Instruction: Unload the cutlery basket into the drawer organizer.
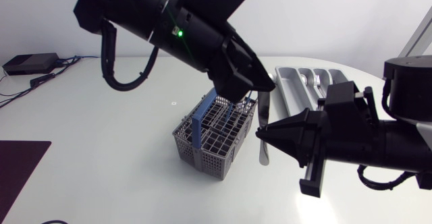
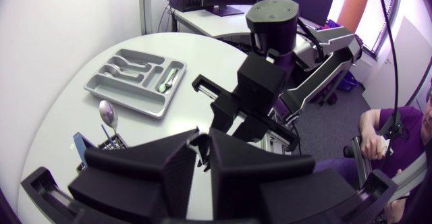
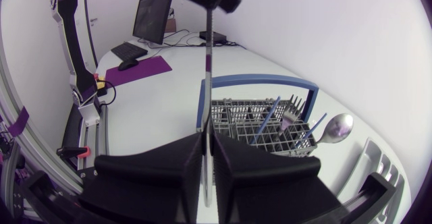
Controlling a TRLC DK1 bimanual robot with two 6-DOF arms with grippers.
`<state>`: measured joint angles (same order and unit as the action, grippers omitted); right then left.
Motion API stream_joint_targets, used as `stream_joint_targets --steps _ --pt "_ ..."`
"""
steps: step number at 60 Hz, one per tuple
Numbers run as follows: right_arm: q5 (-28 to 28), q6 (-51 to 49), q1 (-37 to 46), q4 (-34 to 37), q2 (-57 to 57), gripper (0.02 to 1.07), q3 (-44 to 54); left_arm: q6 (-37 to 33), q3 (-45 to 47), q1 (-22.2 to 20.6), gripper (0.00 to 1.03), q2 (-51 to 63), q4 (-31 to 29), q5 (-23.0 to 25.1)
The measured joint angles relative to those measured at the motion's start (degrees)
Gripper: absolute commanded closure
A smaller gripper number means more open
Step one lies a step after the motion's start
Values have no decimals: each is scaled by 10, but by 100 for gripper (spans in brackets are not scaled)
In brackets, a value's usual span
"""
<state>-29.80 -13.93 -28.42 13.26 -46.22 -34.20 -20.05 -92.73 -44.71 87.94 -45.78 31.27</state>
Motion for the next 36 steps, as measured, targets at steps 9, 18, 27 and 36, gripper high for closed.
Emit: stream_joint_targets --steps 9,18,27,36 --pt "4 -5 13 31 0 101 0 30 -8 26 5 0 48 -40" --pt "-2 -44 95 52 -2 101 0 51 -24 63 5 -4 70 -85" --pt "-46 -99 240 53 -45 101 0 51 -24 80 5 -12 69 -109" --pt "-80 -151 360 58 -128 101 -21 50 -16 79 5 -20 71 -129"
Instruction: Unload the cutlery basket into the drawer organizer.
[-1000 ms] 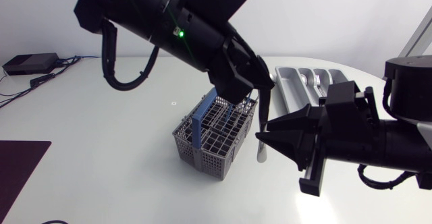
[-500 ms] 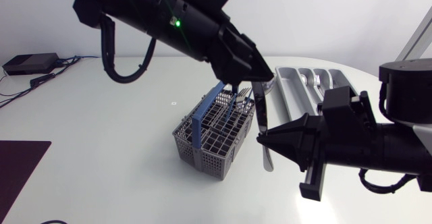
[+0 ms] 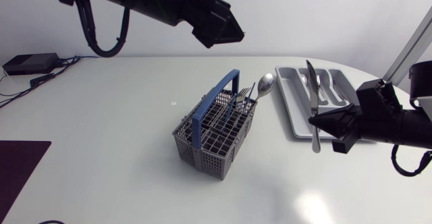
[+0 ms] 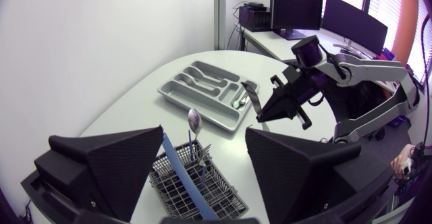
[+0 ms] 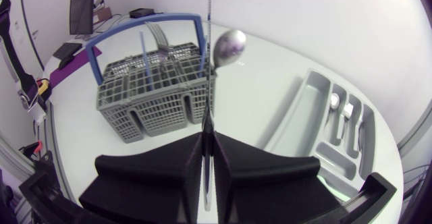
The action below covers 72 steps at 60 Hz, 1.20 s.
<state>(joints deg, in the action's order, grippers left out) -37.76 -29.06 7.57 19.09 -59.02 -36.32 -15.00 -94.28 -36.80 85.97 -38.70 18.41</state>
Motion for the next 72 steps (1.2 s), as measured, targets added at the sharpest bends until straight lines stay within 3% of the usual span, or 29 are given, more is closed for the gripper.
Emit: stream_joint_targets --steps 11,29,72 --pt "-17 -42 103 -5 -109 101 -66 -4 21 -6 5 -2 0 -16" --pt "-21 -49 194 -15 -290 101 -231 -28 46 -32 5 -23 0 -55" --pt "48 -17 228 3 -539 101 -497 -48 129 -35 5 -84 30 -65"
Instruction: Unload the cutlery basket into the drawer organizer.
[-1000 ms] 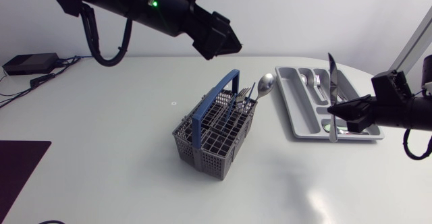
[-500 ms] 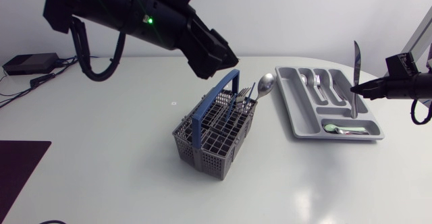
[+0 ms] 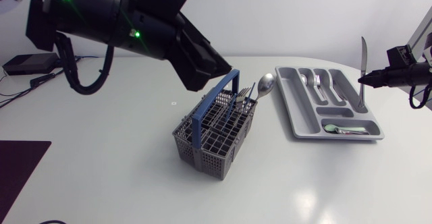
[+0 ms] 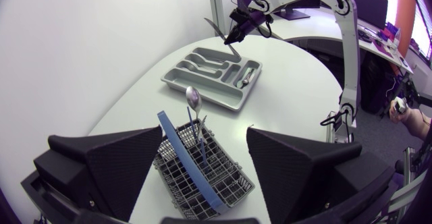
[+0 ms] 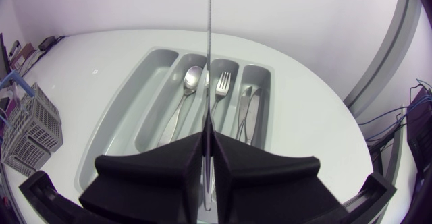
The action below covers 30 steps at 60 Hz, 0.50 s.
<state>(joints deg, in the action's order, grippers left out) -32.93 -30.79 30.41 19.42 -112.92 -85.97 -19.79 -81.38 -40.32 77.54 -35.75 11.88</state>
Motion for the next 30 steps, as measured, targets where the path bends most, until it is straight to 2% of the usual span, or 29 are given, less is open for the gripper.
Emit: stream_joint_targets --steps 30 --pt "33 36 -1 3 -75 101 -52 -4 37 0 5 -28 14 0"
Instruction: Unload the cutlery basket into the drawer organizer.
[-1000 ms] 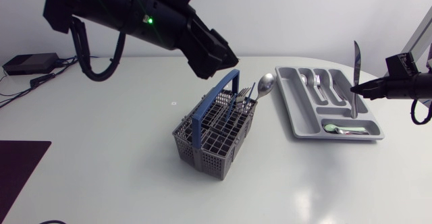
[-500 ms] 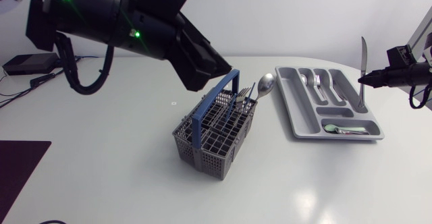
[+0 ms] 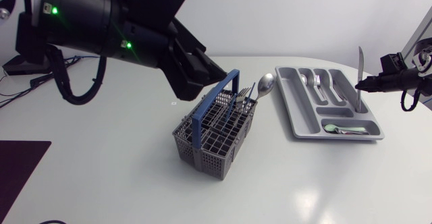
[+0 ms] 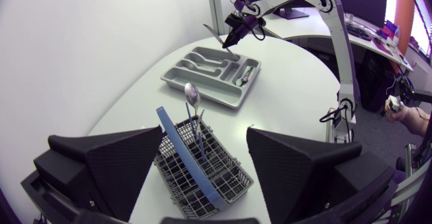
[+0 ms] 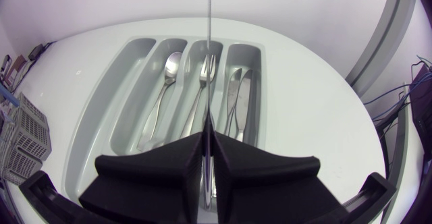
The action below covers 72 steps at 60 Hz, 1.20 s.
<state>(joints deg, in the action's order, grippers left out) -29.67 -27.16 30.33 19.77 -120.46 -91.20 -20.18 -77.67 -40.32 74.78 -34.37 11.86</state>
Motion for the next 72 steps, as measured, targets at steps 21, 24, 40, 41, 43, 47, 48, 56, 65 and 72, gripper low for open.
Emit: stream_joint_targets --steps 21,24,40,41,43,47,48,56,65,72 --pt "26 15 -7 -7 -45 101 -16 0 2 -7 5 -5 0 0" --pt "33 17 -7 -7 -52 101 -22 0 2 -7 5 -5 0 0" --pt "57 32 -7 -16 -73 56 -38 0 2 -12 5 -6 0 -2" --pt "57 33 -7 -16 -73 52 -38 0 2 -12 5 -7 0 -2" --pt "58 34 -7 -16 -73 44 -38 0 3 -12 5 -9 0 -2" --pt "57 36 -7 -16 -73 32 -38 0 11 -12 5 -17 -1 -4" --pt "58 36 -8 -16 -73 31 -38 0 13 -12 5 -19 -1 -4" --pt "57 36 -8 -19 -62 31 -27 0 29 -12 5 -35 -1 -4" --pt "42 36 -14 -20 -1 31 30 -7 61 -14 5 -60 0 -15" --pt "18 36 -30 -22 71 31 87 -14 104 -17 5 -74 16 -19"
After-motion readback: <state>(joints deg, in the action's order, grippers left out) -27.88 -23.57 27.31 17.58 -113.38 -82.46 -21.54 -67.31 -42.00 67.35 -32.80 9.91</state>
